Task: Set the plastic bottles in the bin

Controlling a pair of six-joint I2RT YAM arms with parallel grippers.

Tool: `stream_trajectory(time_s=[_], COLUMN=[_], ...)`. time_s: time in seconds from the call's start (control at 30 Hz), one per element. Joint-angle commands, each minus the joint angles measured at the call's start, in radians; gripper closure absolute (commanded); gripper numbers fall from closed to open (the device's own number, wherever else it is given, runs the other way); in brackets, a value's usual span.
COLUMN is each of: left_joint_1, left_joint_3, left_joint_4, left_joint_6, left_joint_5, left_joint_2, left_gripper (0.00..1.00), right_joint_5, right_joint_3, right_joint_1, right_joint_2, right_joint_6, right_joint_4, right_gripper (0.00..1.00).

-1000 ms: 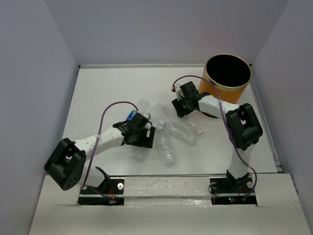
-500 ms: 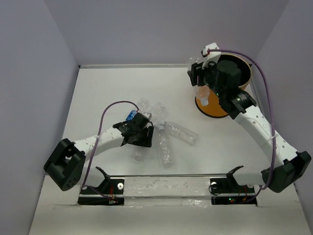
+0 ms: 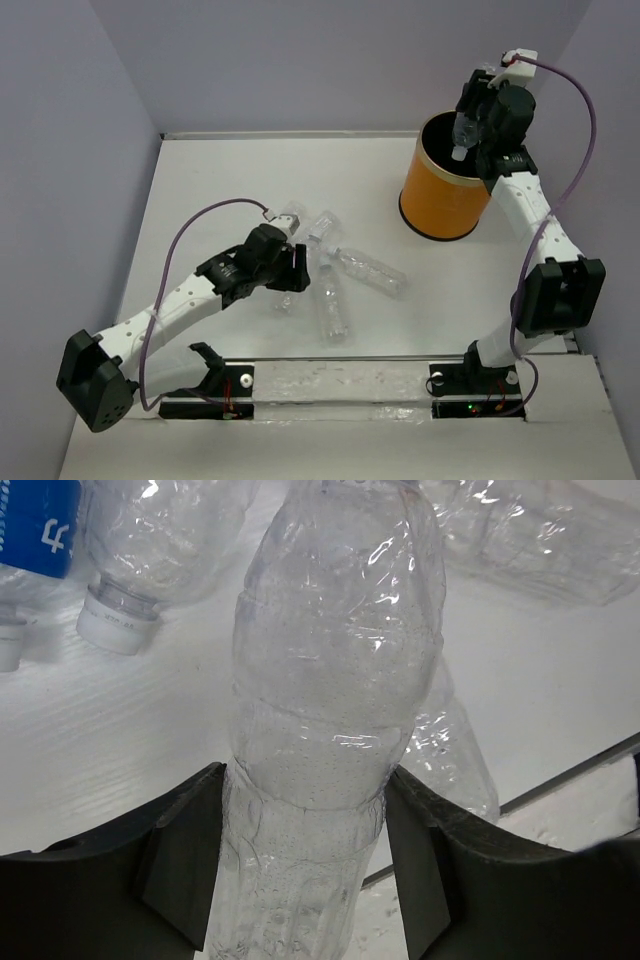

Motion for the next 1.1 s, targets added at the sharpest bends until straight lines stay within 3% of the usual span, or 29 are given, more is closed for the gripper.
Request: stream_trajectory(time_s=[0.0, 0.03, 0.1, 0.3, 0.33, 0.43, 0.5, 0.53, 0.57, 0.67, 0.9, 1.0, 1.07], left_joint_1=[-0.008, -0.008, -0.008, -0.009, -0.009, -0.009, -0.014, -0.014, -0.016, -0.028, -0.052, -0.055, -0.056], left_joint_3=[0.119, 0.136, 0.191, 0.378, 0.402, 0.525, 0.634, 0.668, 0.706, 0.898, 1.442, 1.597, 1.604], left_joint_4=[-0.018, -0.012, 0.005, 0.115, 0.136, 0.212, 0.259, 0.276, 0.308, 0.33, 0.356, 0.42, 0.551], left_joint_6=[-0.006, -0.003, 0.011, 0.014, 0.011, 0.003, -0.004, -0.008, -0.014, -0.02, -0.041, -0.069, -0.104], left_joint_5=[0.015, 0.026, 0.04, 0.113, 0.124, 0.166, 0.205, 0.215, 0.227, 0.274, 0.285, 0.267, 0.253], left_joint_2=[-0.081, -0.085, -0.085, 0.009, 0.023, 0.103, 0.186, 0.215, 0.247, 0.407, 0.819, 0.945, 0.981], left_gripper=[0.63, 0.63, 0.63, 0.63, 0.63, 0.63, 0.63, 0.63, 0.63, 0.63, 0.63, 0.63, 0.62], right_joint_5=[-0.075, -0.078, -0.103, -0.31, -0.337, -0.462, -0.523, -0.525, -0.526, -0.542, -0.591, -0.612, -0.627], right_joint_3=[-0.002, -0.009, -0.053, -0.239, -0.284, -0.48, -0.594, -0.643, -0.738, -0.872, -1.062, -1.121, -1.154], right_joint_1=[-0.025, -0.025, -0.025, -0.025, -0.025, -0.025, -0.025, -0.025, -0.025, -0.025, -0.025, -0.025, -0.025], right_joint_2=[0.031, 0.014, -0.023, -0.26, -0.3, -0.456, -0.568, -0.604, -0.641, -0.786, -1.052, -1.142, -1.181], right_joint_6=[0.101, 0.124, 0.164, 0.276, 0.304, 0.405, 0.47, 0.505, 0.516, 0.531, 0.562, 0.562, 0.562], right_joint_4=[0.084, 0.07, 0.056, 0.001, 0.001, 0.013, 0.049, 0.047, 0.046, 0.006, -0.155, -0.227, -0.24], right_gripper=[0.39, 0.19, 0.07, 0.08, 0.1, 0.3, 0.55, 0.72, 0.77, 0.86, 0.94, 0.96, 0.96])
